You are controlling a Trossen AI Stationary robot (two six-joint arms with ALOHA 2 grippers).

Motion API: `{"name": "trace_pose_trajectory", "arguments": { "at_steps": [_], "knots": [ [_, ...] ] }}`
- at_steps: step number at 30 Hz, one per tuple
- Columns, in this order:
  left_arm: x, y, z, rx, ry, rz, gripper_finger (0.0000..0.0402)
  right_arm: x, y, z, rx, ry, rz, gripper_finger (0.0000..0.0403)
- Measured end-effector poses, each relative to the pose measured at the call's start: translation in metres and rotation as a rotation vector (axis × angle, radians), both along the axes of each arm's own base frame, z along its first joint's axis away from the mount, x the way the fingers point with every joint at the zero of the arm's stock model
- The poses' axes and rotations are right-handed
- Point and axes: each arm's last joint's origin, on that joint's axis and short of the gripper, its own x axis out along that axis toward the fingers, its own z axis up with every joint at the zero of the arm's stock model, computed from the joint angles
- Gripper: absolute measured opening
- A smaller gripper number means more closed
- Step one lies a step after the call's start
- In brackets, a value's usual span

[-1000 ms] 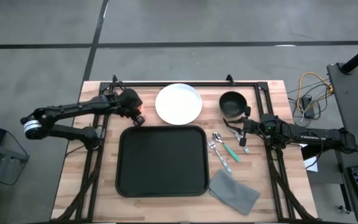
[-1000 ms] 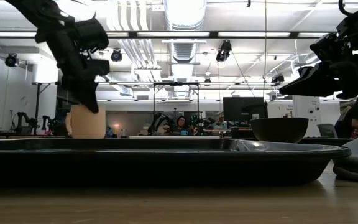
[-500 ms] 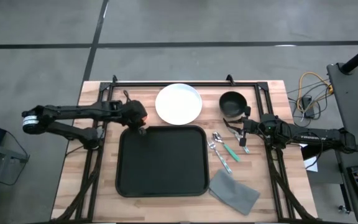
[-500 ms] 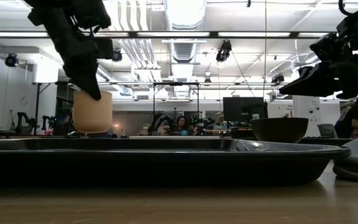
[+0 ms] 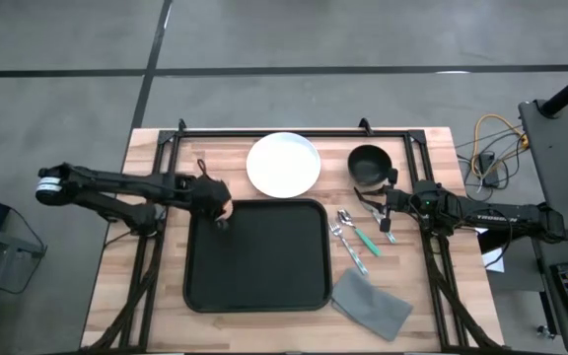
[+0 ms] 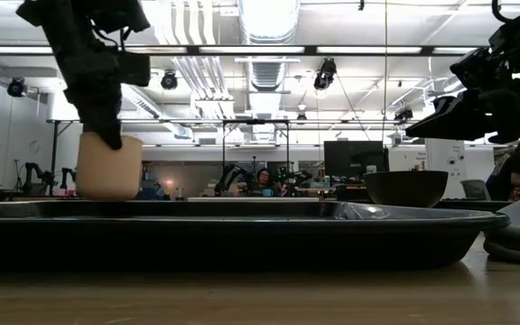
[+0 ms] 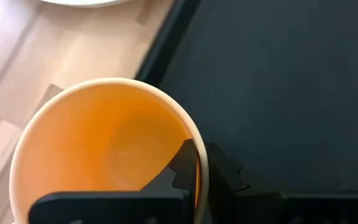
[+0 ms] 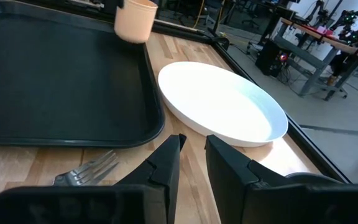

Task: Set up tray
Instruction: Put the orange cup on the black tray

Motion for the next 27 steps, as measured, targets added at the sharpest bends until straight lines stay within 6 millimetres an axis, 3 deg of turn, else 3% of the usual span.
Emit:
{"name": "trace_pose_trajectory", "arguments": {
  "at_steps": [9,27],
  "knots": [
    [-0.004,-0.017,-0.004,-0.013,0.031,-0.027,0.0000,0.000,0.000,0.000,-0.001,0.000,0.000,0.0068],
    [-0.014,-0.017,-0.015,-0.009,0.127,0.000,0.0002,0.000,0.000,0.000,-0.002,0.001,0.000,0.0068]
  ]
}}
